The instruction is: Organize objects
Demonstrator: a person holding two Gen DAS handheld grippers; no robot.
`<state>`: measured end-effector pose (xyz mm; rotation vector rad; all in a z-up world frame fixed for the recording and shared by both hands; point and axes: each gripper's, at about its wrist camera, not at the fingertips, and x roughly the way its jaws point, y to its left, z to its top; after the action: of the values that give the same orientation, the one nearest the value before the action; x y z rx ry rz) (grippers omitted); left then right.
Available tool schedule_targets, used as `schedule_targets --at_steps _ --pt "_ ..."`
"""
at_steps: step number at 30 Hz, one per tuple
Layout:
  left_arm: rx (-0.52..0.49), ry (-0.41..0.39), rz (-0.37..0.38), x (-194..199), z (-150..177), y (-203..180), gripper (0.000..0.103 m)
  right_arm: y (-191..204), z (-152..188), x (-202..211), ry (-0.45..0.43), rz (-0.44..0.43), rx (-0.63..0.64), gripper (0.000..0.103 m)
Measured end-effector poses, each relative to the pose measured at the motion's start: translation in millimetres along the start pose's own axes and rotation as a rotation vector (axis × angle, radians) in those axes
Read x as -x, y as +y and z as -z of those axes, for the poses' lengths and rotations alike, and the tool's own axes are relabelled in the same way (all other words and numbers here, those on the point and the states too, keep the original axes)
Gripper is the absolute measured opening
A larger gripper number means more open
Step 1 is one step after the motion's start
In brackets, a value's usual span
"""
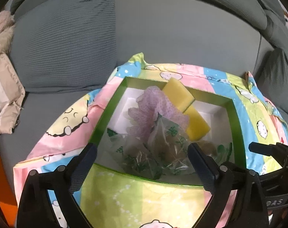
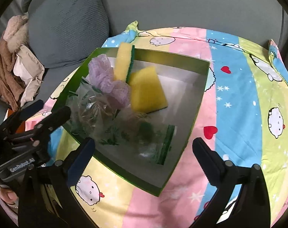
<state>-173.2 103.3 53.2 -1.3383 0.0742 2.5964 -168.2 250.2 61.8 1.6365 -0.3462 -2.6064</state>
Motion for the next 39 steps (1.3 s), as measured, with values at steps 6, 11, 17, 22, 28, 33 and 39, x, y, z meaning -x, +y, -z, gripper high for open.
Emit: schedule_targets --at_steps 6,11,17,22,28,33,39 --pt "0.014 0.018 0.003 5.7 -4.0 4.5 0.1 -0.3 -1.9 3.7 0.014 0.086 0.023 0.102" --pt "0.033 0.06 -0.008 6.9 -6.2 8.1 0.1 2.4 -3.1 7.8 0.019 0.113 0.033 0.102" --pt "0.036 0.098 -0.039 5.3 -6.1 12.8 0.1 8.8 -6.0 12.1 0.006 0.122 0.057 0.102" --pt "0.035 0.132 -0.042 3.7 -8.0 16.2 0.1 11.7 -7.7 15.6 0.005 0.13 0.048 0.102" --pt "0.034 0.178 -0.027 2.7 -10.8 16.1 0.1 14.2 -11.5 14.9 0.035 0.113 0.043 0.102" --pt "0.027 0.223 -0.047 -4.9 -11.9 16.5 0.1 15.0 -13.4 4.7 0.072 0.134 0.054 0.102" --pt "0.012 0.258 -0.07 -15.7 -15.1 17.2 0.1 11.5 -15.2 -10.3 0.105 0.156 0.065 0.102"
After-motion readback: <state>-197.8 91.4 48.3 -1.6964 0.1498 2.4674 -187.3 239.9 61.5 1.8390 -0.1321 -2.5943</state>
